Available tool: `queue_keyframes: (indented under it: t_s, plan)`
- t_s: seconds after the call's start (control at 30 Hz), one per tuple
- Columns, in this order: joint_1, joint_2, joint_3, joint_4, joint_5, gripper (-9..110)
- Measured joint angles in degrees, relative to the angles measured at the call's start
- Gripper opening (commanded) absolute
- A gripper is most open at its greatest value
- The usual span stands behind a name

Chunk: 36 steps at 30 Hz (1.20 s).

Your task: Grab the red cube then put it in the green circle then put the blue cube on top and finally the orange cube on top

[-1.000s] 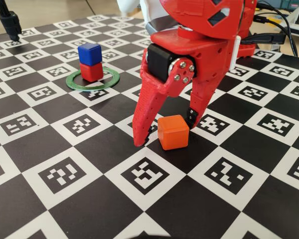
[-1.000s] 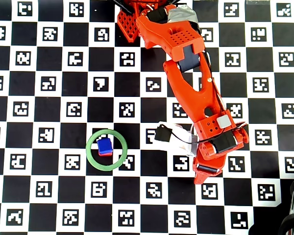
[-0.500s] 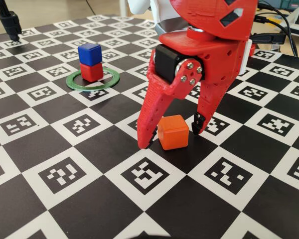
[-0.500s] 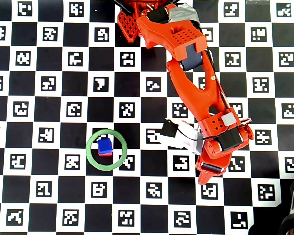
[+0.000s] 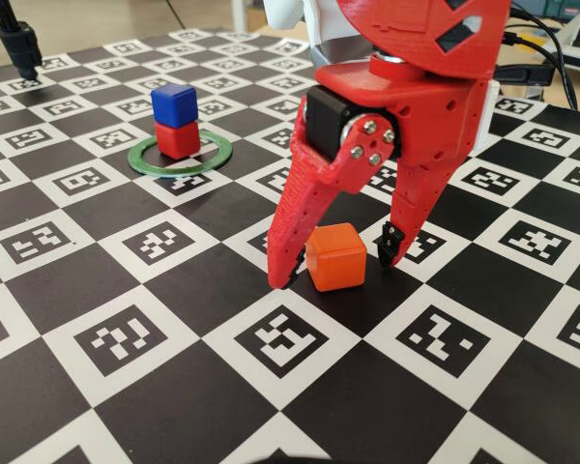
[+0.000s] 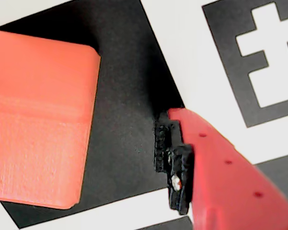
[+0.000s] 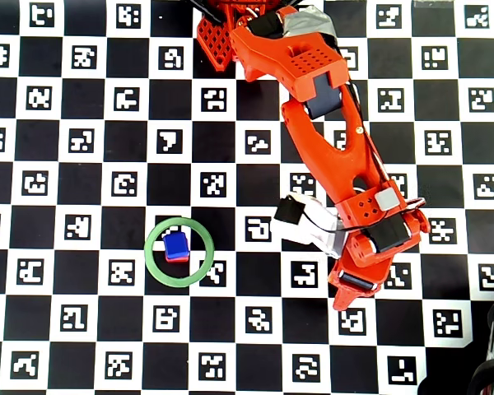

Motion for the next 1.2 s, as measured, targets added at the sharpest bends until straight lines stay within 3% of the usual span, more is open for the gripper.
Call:
queue_keyframes:
  t_s: [1.2]
  plan:
    - [0.0,0.09,1.58,-2.81,8.53,37]
